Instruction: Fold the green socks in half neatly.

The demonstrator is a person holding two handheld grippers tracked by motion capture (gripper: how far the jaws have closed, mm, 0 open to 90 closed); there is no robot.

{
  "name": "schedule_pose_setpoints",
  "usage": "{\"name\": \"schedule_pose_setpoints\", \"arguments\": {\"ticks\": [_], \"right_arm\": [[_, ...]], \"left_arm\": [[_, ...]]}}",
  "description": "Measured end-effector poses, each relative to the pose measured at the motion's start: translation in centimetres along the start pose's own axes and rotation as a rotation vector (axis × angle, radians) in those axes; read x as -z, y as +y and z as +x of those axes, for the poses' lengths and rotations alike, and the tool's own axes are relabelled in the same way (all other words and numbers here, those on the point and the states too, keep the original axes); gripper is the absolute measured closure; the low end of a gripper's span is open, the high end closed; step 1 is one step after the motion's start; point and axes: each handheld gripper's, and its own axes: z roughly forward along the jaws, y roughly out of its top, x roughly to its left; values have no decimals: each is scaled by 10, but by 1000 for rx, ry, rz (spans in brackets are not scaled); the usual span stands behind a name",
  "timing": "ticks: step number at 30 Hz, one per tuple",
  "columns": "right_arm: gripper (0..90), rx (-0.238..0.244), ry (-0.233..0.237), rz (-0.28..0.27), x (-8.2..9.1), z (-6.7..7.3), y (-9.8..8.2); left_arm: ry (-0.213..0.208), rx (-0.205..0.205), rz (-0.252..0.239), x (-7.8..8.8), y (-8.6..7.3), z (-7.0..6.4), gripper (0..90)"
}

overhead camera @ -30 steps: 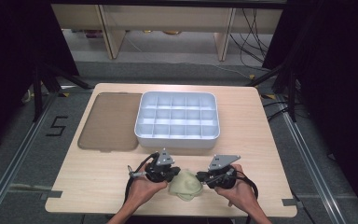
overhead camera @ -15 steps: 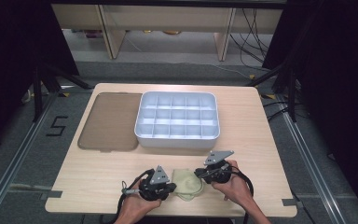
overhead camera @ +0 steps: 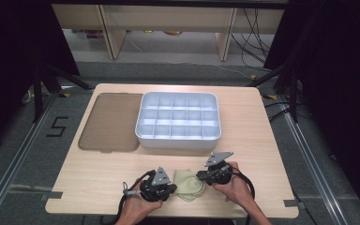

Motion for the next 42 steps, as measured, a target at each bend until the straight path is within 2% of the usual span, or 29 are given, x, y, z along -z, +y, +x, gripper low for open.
{"name": "schedule_pose_setpoints", "arguments": {"ticks": [1,2,3,4,5,6,7,9,11,12,13,15,16,18,20,22,24,27,33,34,35,36,38,39,42], "right_arm": [[838,-10,-12,-10,-2,0,-1],[837,-5,-23,-7,-2,-1,-1],[837,-8,-4,-8,-2,-1,0],[837,-40,-3,0,-2,1,-1],[836,-20,1,-5,-2,-1,-1],[835,-24,-5,-4,-3,0,-1],[834,-8,-4,0,0,-2,-1],[835,-19,6,-34,4,-2,-1],[834,-12,-6,-38,10,0,0],[834,-18,-1,-52,13,2,1],[834,-3,4,-62,17,3,2],[833,5,6,-78,22,9,4],[834,20,6,-81,23,10,5],[834,23,9,-96,23,15,4],[834,29,19,-76,23,17,5],[833,29,18,-73,21,17,5],[833,41,16,-72,19,17,6],[833,36,28,-59,17,18,6],[832,46,23,-63,16,19,6],[831,50,24,-62,16,18,6],[831,36,22,-78,15,19,5],[830,46,23,-63,17,17,5],[830,40,13,-86,16,17,4],[829,23,25,-82,17,18,5],[827,26,24,-83,17,17,5]], "left_arm": [[-10,-23,2,0,0,1,874],[-7,-25,-1,-1,0,1,875],[-6,-20,0,-1,0,0,874],[-7,-18,-3,-1,0,0,874],[-7,-21,-4,-1,0,0,873],[-4,-26,-2,0,1,1,872],[-1,4,-15,1,1,1,869],[-1,-4,-23,6,2,4,851],[14,27,-45,9,3,7,839],[12,29,-45,11,3,10,830],[21,48,-51,13,3,11,825],[22,53,-60,15,3,14,823],[22,73,-70,14,3,14,819],[18,76,-58,14,3,16,800],[12,105,-54,12,2,15,782],[8,106,-48,11,2,15,732],[2,157,-59,9,2,14,657],[2,153,-40,8,3,17,598],[-11,207,-15,-1,8,18,526],[-20,198,6,-3,8,20,509],[-18,212,6,-5,8,19,495],[-25,205,13,-6,9,19,487],[-28,225,13,-8,9,17,472],[-24,214,22,-8,10,18,463],[-30,222,30,-9,11,17,452]]}}
